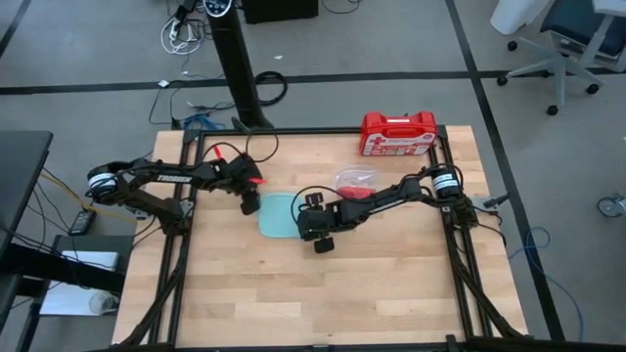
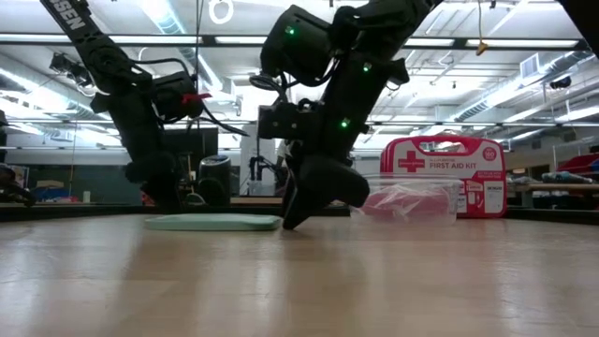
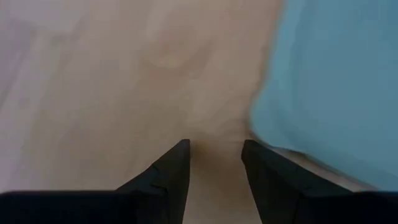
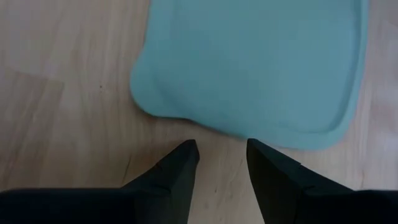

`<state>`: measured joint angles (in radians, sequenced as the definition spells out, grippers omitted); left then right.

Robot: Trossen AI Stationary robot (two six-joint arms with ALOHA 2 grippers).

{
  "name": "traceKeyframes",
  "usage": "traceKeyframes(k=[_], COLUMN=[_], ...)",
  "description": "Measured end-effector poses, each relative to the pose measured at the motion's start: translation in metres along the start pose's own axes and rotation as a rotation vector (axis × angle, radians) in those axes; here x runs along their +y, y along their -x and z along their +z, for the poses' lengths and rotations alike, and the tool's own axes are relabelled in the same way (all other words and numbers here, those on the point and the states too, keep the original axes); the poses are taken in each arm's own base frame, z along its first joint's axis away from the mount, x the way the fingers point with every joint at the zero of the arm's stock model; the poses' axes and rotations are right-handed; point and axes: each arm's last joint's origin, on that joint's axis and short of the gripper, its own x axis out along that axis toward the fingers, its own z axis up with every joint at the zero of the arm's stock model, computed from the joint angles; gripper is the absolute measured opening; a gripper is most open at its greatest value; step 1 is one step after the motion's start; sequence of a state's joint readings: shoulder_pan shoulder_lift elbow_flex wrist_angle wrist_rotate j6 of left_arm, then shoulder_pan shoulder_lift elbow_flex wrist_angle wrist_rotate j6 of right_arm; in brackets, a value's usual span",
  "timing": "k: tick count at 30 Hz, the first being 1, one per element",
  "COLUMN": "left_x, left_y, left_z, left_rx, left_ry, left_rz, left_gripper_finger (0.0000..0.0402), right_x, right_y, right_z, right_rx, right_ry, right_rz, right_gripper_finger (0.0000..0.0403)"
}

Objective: Roll bandage
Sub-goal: Close the plastic container

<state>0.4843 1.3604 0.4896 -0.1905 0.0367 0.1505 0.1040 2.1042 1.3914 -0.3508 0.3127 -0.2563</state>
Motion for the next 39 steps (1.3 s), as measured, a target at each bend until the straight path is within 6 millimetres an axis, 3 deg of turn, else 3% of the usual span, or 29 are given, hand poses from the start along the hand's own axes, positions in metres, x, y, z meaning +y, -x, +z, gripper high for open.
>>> traceKeyframes(k=[11,26,39], left_x=[-0.021,-0.07,-0.079], left_y=[0.0,0.003,0.004], left_z=[0.003,0.004,0.007], left_rx=[-0.022,-0.036,-0.086], left_ry=[-0.375,-0.873,-0.901], left_rz=[-0.077,0.107,0.141], left_gripper_finger=[0.0156,0.0156,0.0152], right_x=[0.0,0.0,-0.006], right_y=[-0.001,0.001,0.001], right_z=[0.001,-0.001,-0.006], right_rx=[-0.012,-0.03,0.003], right_ry=[-0.035,-0.08,-0.089], right_rz=[0.019,0.194,0.206], right_gripper_finger=[0.015,0.015,0.015])
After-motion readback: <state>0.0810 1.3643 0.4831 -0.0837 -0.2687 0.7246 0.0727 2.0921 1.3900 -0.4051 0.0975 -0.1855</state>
